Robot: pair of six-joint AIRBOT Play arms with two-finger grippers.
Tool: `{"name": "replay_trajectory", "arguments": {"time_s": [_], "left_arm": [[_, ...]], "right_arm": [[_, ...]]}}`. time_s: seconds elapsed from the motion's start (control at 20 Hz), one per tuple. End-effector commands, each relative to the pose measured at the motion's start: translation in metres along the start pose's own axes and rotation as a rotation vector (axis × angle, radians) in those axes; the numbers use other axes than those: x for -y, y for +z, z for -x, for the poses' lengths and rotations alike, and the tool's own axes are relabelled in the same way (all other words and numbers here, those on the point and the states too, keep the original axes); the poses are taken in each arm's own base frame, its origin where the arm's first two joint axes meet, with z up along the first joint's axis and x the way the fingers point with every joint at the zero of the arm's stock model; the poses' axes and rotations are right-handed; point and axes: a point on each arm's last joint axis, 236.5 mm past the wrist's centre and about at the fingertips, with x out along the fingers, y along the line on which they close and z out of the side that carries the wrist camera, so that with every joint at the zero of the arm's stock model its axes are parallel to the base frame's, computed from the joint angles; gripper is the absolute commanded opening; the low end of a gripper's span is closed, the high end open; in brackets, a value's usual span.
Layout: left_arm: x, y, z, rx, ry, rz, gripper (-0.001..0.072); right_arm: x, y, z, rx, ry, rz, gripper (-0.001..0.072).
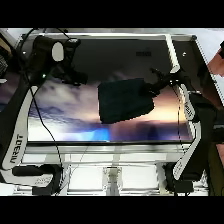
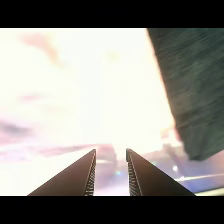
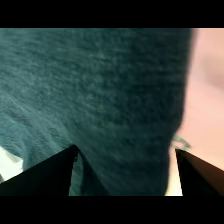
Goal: Fold the clothes and pants, and hang the long-sleeved shirts on hangers.
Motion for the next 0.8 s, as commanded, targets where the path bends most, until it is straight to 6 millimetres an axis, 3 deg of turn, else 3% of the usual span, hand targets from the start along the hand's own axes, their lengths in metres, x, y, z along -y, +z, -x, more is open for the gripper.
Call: {"name": "replay_trajectory", "arguments": {"time_s": [0.0,0.05,0.2,0.35,0.45,0.5,0.6,0.75], "left_arm": [[-0.018,-0.021,-0.001,-0.05,0.052,0.014,0.0242],[-0.018,-0.027,-0.004,-0.074,0.055,0.013,0.0242],[-0.019,-0.039,-0.016,-0.122,0.06,0.008,0.0242],[-0.019,-0.05,-0.026,-0.163,0.064,0.004,0.0242],[-0.019,-0.053,-0.029,-0.175,0.066,0.002,0.0242],[-0.019,-0.053,-0.03,-0.176,0.066,0.002,0.0242],[-0.019,-0.053,-0.03,-0.178,0.066,0.002,0.0242],[-0.018,-0.053,-0.03,-0.178,0.065,0.002,0.0242]], "right_arm": [[-0.006,-0.005,-0.031,-0.062,-0.004,0.03,0.0683],[-0.011,-0.008,-0.039,-0.086,-0.007,0.043,0.0619],[-0.03,-0.022,-0.048,-0.162,0.011,0.073,0.0026],[-0.032,-0.025,-0.039,-0.17,0.012,0.055,0.0017],[-0.018,-0.021,-0.011,-0.116,-0.028,0.028,0.0017],[-0.005,-0.02,0.009,-0.086,-0.069,0.013,0.0017],[0.04,-0.029,0.063,-0.026,-0.206,-0.065,0.0017],[0.118,-0.066,0.158,0.095,-0.379,-0.272,0.0017]]}}
